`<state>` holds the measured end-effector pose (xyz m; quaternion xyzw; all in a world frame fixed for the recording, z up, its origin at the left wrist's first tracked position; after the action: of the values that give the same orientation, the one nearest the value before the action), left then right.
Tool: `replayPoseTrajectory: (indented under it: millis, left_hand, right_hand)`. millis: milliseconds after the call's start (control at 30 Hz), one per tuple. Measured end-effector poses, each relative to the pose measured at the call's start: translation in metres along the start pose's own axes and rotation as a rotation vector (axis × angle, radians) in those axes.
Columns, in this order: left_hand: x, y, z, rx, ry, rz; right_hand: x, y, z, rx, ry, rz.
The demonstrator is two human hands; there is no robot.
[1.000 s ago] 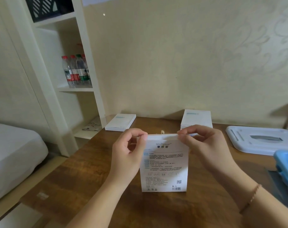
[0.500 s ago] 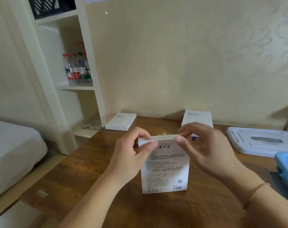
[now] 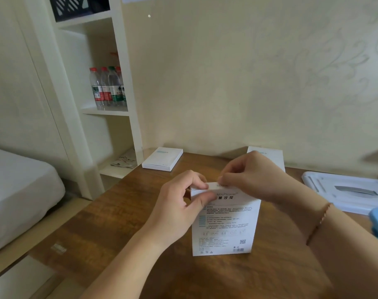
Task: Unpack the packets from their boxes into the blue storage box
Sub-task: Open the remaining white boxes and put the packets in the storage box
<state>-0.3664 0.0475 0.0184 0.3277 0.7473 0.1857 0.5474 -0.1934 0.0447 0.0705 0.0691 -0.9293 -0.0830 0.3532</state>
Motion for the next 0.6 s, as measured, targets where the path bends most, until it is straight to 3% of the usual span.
replayPoseTrajectory:
  millis: [167, 367, 600]
  left_hand:
    - [0.003, 0.001, 0.000, 0.024, 0.048, -0.005]
    - [0.004, 0.004, -0.001, 0.054, 0.020, -0.027]
    - [-0.001, 0.009, -0.003, 0.134, 0.060, -0.071]
  right_hand:
    - [-0.004, -0.001, 0.004, -0.003, 0.096, 0.029]
    - [-0.001, -0.008, 0.001, -0.086, 0.139, -0.091]
    - [-0.011, -0.017, -0.007, -0.173, 0.401, 0.045]
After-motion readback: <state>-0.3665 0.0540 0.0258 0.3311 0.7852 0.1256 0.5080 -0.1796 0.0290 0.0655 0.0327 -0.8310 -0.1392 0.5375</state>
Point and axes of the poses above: each hand's wrist, its own y-axis towards the middle knuckle, its own z-axis out of the palm, x = y × z, the point moved 4 cm from there along y, towards the middle knuckle, and after that the axes turned 6 degrees about -y, right-handed, at the moved point
